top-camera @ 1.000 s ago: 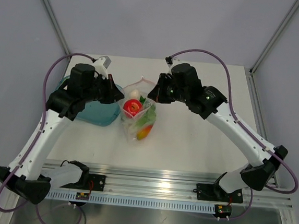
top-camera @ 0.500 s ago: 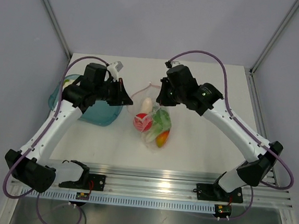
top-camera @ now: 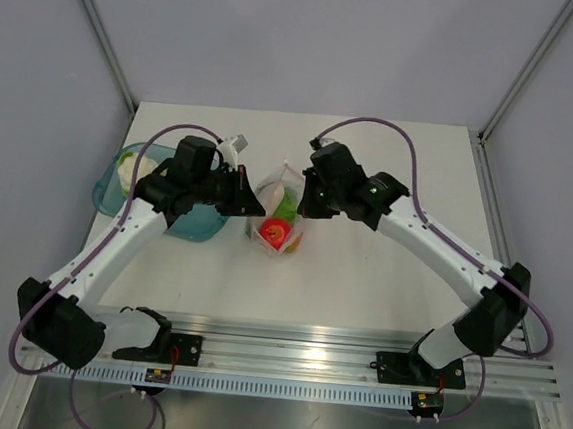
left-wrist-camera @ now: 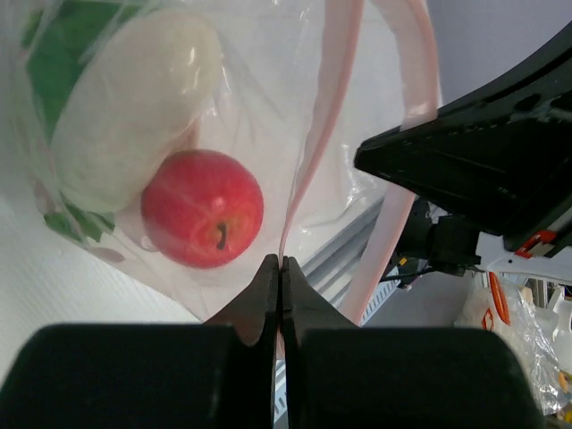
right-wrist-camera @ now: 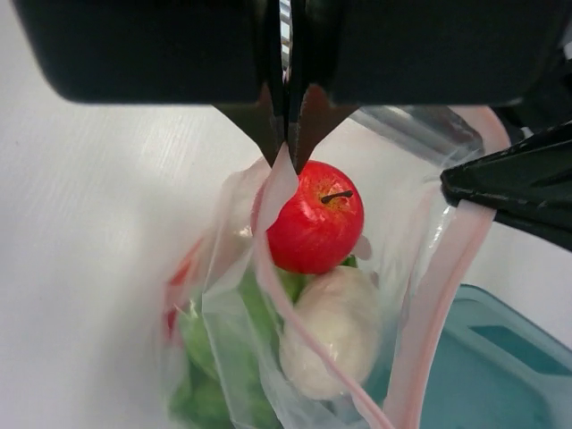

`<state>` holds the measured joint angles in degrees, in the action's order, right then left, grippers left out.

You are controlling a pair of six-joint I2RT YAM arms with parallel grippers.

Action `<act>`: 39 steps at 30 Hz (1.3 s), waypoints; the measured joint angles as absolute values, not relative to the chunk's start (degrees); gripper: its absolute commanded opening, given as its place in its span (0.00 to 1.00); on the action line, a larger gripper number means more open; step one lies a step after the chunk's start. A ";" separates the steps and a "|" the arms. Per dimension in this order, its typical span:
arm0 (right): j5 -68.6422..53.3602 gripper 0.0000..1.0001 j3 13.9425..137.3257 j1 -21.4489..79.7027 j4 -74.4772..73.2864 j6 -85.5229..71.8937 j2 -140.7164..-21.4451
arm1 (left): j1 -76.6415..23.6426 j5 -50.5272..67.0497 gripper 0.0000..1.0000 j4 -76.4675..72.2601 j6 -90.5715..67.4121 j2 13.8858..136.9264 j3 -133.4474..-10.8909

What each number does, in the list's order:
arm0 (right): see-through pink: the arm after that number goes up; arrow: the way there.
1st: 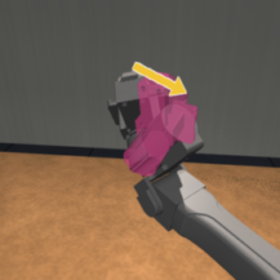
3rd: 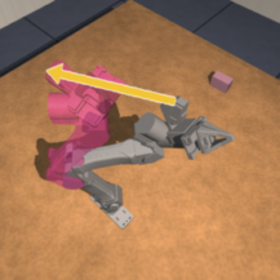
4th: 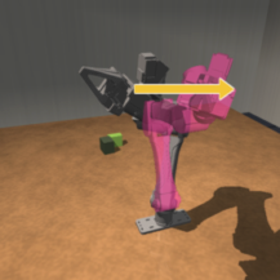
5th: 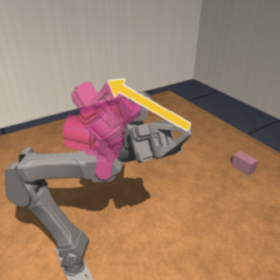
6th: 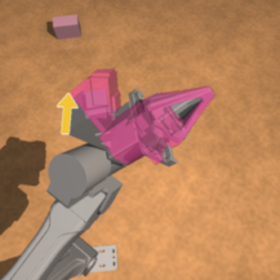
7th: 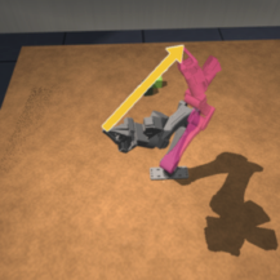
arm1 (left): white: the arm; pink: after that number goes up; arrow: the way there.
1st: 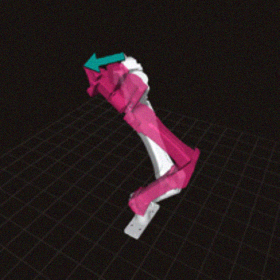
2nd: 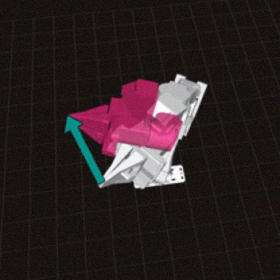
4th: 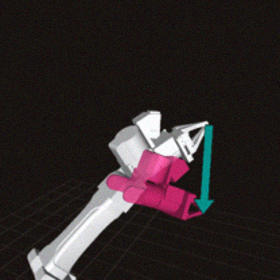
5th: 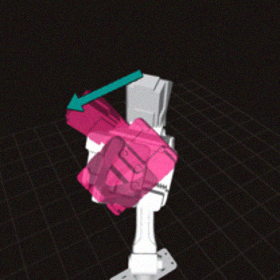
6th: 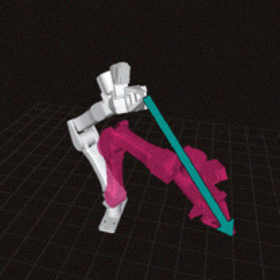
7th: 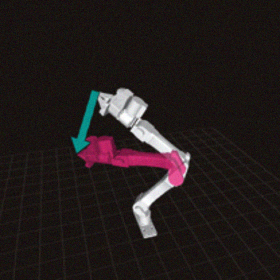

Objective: Place the food in the zip-top bag and seal the zipper
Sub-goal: Adjust the zipper food storage bag at the center of the board.

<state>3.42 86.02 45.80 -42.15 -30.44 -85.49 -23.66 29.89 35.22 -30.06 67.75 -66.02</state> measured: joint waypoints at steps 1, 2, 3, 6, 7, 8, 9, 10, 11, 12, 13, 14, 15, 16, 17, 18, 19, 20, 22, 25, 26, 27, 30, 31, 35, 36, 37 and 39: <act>3.38 0.00 86.89 45.80 -42.87 -30.39 -88.29 | -23.88 29.58 0.00 35.86 -29.98 69.73 -66.15; 3.31 0.00 87.96 45.80 -43.70 -30.28 -90.30 | -24.01 29.10 0.00 37.26 -29.78 70.81 -66.85; 3.03 0.00 89.08 45.80 -44.16 -30.13 -91.20 | -24.05 28.69 0.00 39.29 -29.56 71.33 -68.62; 1.96 0.00 93.89 45.80 -44.71 -29.74 -90.17 | -24.21 27.81 0.00 42.02 -28.56 70.83 -76.75; 1.85 0.00 94.80 45.80 -44.03 -29.74 -89.14 | -24.23 27.70 0.00 41.45 -28.34 70.04 -79.24; 1.83 0.00 94.89 45.78 -42.65 -29.76 -87.02 | -24.23 27.51 0.00 40.42 -28.27 68.77 -80.51; 1.85 0.00 94.48 45.80 -42.06 -29.80 -85.03 | -24.25 27.40 0.00 39.18 -28.27 67.16 -80.60; 1.91 0.00 93.34 45.80 -41.12 -29.87 -82.81 | -24.29 27.33 0.00 37.67 -28.29 65.21 -79.42; 1.96 0.00 91.48 45.80 -39.97 -30.11 -80.64 | -24.29 27.31 0.00 37.12 -28.36 64.07 -78.17; 2.11 0.00 89.49 45.80 -39.51 -30.48 -79.11 | -24.32 27.40 0.00 35.46 -28.40 62.98 -75.64; 2.22 0.00 87.70 45.80 -39.59 -30.89 -78.50 | -24.36 27.59 0.00 34.79 -28.58 62.63 -73.17; 2.37 0.00 86.04 45.80 -39.86 -31.27 -78.35 | -24.45 27.75 0.00 34.41 -28.67 63.13 -70.76; 2.39 0.00 84.84 45.80 -40.27 -31.59 -78.59 | -24.47 27.88 0.00 34.46 -28.82 63.86 -69.14; 2.39 0.00 83.92 45.80 -40.40 -31.81 -79.64 | -24.47 27.86 0.00 34.54 -28.95 65.32 -67.42; 2.39 0.00 82.72 45.80 -40.42 -32.10 -81.19 | -24.47 27.75 0.00 34.94 -28.99 66.89 -66.17; 2.42 0.00 81.71 45.80 -40.51 -32.32 -82.35 | -24.47 27.42 0.00 35.81 -28.99 68.25 -65.45; 2.42 0.00 80.97 45.80 -40.82 -32.42 -83.07 | -24.47 27.00 0.00 36.95 -28.91 68.93 -65.30; 2.48 0.04 80.82 45.80 -41.41 -32.56 -83.33 | -24.47 26.63 0.00 37.69 -28.71 69.08 -65.41; 2.66 0.10 81.28 45.80 -42.11 -32.71 -83.29 | -24.47 26.22 0.00 38.85 -28.12 68.79 -66.89; 2.87 0.20 83.74 45.80 -42.44 -32.82 -83.24 | -24.47 26.13 0.00 39.31 -27.38 68.18 -69.67; 2.94 0.24 84.77 45.78 -42.50 -32.88 -83.22 | -24.47 26.17 0.00 39.29 -27.22 67.92 -70.24; 2.96 0.27 85.41 45.80 -42.46 -32.86 -83.15 | -24.49 26.24 0.00 39.27 -27.18 67.64 -70.59; 2.98 0.27 87.31 45.80 -42.72 -33.01 -82.81 | -24.51 26.94 0.00 39.31 -27.20 67.22 -70.76; 3.07 0.18 87.61 45.78 -42.85 -33.01 -82.50 | -24.51 27.22 0.00 39.31 -27.22 67.22 -70.78; 3.95 0.00 87.68 45.80 -43.18 -33.58 -80.68 | -24.51 28.45 0.00 39.33 -27.24 67.22 -70.91; 3.97 0.00 87.66 45.80 -43.18 -33.80 -80.31 | -24.51 28.62 0.00 39.33 -27.24 67.22 -71.00; 3.99 0.00 87.64 45.80 -43.18 -33.93 -79.92 | -24.51 28.77 0.00 39.31 -27.24 67.22 -71.05; 4.01 0.01 87.64 45.80 -43.18 -33.93 -79.61 | -24.51 29.06 0.00 39.29 -27.24 67.22 -71.18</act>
